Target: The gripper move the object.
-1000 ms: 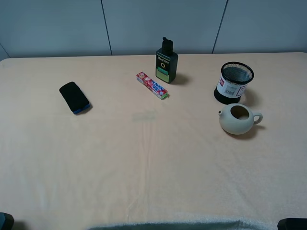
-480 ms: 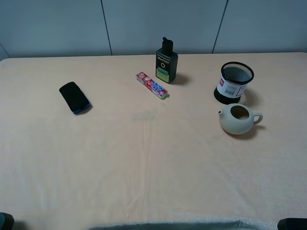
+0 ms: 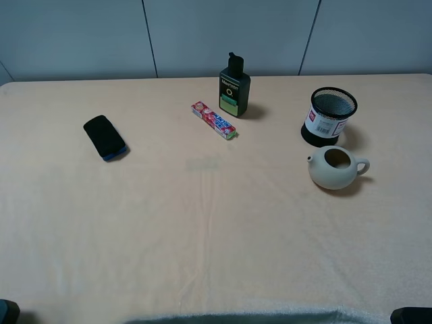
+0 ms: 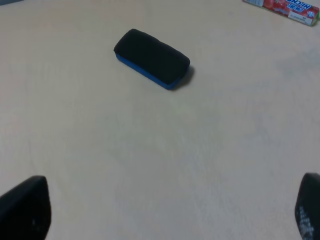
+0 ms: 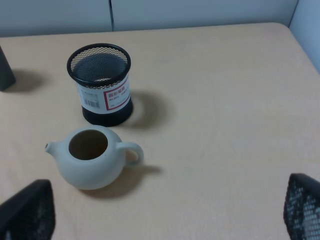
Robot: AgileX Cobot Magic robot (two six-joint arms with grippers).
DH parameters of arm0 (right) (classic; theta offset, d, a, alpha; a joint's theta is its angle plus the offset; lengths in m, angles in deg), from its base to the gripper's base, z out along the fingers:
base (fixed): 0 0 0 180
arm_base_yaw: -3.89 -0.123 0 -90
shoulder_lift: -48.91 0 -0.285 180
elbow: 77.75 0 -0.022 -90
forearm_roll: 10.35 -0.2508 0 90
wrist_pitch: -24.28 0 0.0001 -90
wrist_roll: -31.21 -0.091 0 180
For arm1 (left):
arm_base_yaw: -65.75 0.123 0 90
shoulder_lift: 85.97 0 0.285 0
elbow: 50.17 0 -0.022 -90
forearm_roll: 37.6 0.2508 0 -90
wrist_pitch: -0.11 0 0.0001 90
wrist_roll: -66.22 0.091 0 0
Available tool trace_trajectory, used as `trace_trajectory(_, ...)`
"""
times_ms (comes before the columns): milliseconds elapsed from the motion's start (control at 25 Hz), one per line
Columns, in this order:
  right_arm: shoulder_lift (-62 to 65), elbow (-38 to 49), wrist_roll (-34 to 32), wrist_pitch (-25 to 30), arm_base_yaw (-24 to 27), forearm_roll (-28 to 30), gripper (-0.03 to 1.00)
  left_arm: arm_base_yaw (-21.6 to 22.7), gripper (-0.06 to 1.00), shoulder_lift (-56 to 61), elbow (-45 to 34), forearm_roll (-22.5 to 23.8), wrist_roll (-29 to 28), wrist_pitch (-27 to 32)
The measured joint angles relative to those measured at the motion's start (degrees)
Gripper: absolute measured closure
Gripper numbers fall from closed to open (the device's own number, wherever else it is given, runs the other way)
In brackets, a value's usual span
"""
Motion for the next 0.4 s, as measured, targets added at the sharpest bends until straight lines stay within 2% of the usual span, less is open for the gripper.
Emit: trace_trajectory(400, 0.00, 0.00, 0.00, -0.08, 0.00, 0.00, 0.27, 0.00, -0.05, 0.00, 0.00, 0.00, 0.00, 0.00)
